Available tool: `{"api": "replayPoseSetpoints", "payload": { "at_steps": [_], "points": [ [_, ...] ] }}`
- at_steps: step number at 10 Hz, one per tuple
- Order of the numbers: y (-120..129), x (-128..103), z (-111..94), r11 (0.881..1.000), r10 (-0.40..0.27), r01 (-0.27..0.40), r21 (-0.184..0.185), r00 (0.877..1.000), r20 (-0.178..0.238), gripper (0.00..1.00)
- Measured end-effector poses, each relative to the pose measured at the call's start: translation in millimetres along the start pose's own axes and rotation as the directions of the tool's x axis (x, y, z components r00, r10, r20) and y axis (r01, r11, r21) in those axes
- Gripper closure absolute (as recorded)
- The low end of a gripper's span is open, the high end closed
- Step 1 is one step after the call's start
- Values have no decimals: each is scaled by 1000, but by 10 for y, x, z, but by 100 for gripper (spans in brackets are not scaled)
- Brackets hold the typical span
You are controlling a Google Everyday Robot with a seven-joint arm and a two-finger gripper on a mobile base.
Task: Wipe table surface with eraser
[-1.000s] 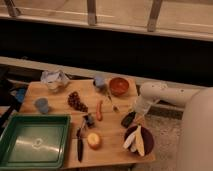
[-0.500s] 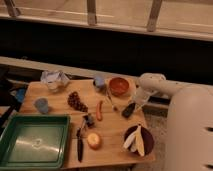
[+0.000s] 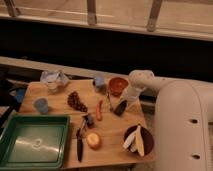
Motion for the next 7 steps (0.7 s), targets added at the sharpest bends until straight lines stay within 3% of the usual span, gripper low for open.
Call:
{"api": "replayPoseSetpoints", "payload": {
  "at_steps": [3,5,7],
  "points": [
    [-91,86,-25,1000,16,-15,14,1000,-2,100],
    [-404,138,-148,998,43,-43,34,999,14,100],
    [-653,62,-295,998,60,-61,25,998,27,100]
  ]
}}
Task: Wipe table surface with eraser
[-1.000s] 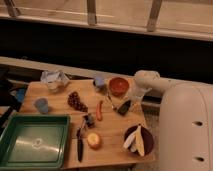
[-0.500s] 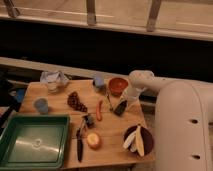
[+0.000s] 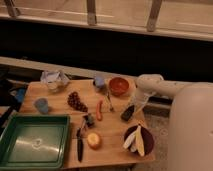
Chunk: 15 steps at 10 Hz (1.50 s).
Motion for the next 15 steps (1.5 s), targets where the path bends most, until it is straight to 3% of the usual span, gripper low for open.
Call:
{"api": "replayPoseSetpoints", "payload": {
  "at_steps": [2,5,7,9,11,13,15],
  "points": [
    [-63,-109,-111,1000,10,-10,-18,1000,10,100],
    [241,-311,-134,998,9,-8,-56,1000,15,100],
    [510,-262,-94,997,-22,22,-73,1000,12,100],
    [693,-56,-44,994,-67,67,-85,998,6,100],
    [637,121,-4,995,-69,68,-75,998,-4,100],
    [424,200,1,998,-48,48,-47,999,-5,100],
    [77,81,-71,1000,-11,11,-28,1000,9,100]
  ]
}}
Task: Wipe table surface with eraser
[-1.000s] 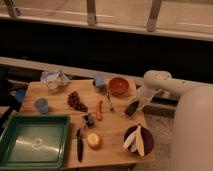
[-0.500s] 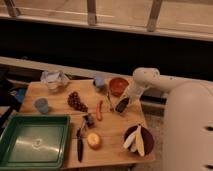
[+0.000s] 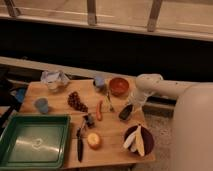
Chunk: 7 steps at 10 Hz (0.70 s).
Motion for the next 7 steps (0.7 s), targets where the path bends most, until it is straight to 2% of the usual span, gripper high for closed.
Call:
{"api": "replayPoseSetpoints", "payload": {
  "at_steps": [1,3,5,7],
  "points": [
    [-124,-108,-39,1000,9,-9,5,1000,6,100],
    [-170,-277,-58,1000,9,-9,14,1000,8,100],
    [-96,-329,-35,1000,-7,7,22,1000,3,100],
    [141,-233,81,998,-49,49,35,999,-17,100]
  ]
}}
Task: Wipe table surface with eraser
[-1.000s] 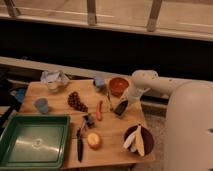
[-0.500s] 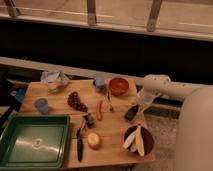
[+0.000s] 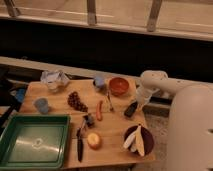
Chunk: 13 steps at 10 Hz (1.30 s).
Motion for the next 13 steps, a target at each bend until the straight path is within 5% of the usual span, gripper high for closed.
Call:
{"api": "replayPoseSetpoints", "payload": {
  "at_steps": [4,10,13],
  "points": [
    [349,331,162,998,-20,21,54,999,-29,100],
    [-153,67,-46,996,10,-9,86,1000,-12,100],
    [-46,54,-49,997,-34,35,68,999,-20,100]
  ]
}}
